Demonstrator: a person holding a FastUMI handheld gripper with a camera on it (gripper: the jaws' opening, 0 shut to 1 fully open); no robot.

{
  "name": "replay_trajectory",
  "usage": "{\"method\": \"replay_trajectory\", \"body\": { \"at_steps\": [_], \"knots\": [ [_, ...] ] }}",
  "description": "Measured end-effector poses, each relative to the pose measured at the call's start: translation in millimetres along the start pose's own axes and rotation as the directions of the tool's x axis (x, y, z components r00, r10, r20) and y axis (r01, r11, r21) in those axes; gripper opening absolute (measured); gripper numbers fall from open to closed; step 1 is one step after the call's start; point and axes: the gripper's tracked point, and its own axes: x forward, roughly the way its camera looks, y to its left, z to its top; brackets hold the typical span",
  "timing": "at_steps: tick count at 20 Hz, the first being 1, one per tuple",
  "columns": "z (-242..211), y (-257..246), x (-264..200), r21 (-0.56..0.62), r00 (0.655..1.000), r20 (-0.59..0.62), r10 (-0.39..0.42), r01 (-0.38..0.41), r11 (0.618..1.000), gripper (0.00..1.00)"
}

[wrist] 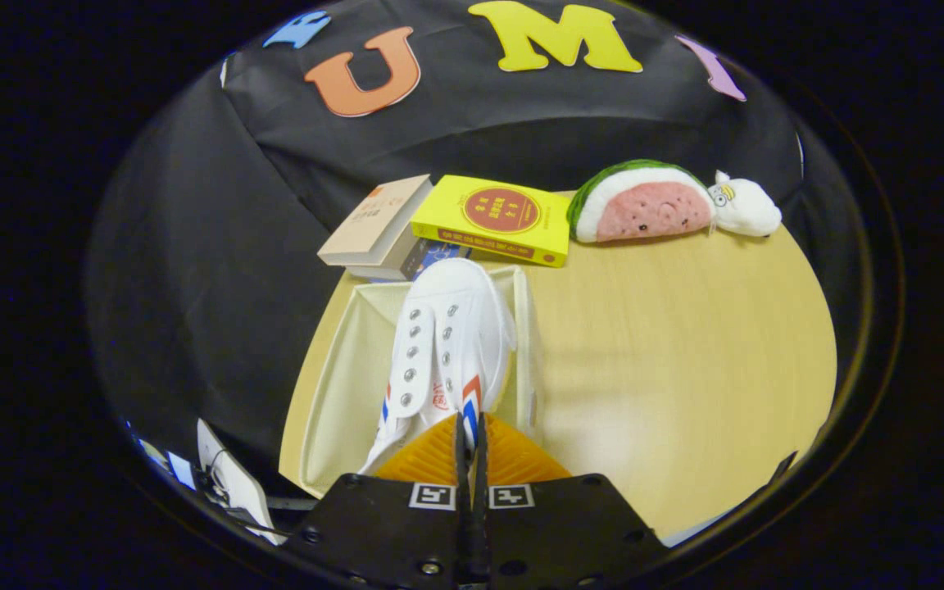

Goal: Open the storage box then place both shoes into the box .Put the left shoe in first, then the right shoe, with the right side of both shoes facing outward in a uniform manner.

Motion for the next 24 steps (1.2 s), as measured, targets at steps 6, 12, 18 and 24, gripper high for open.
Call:
{"method": "replay_trajectory", "body": {
  "at_steps": [6, 12, 18, 24],
  "knots": [
    [-12, -9, 14, 0.049, 0.999, -0.005, -0.046, 0.047, 0.998, 0.0],
    [8, 13, -5, 0.045, 0.995, 0.095, -0.001, -0.003, 0.999, 0.18],
    [16, 10, -42, -0.024, 0.985, 0.172, -0.024, 0.028, 0.999, 0.6],
    [49, -18, -115, -0.124, 0.923, 0.375, -0.089, 0.145, 0.982, 0.89]
  ]
}}
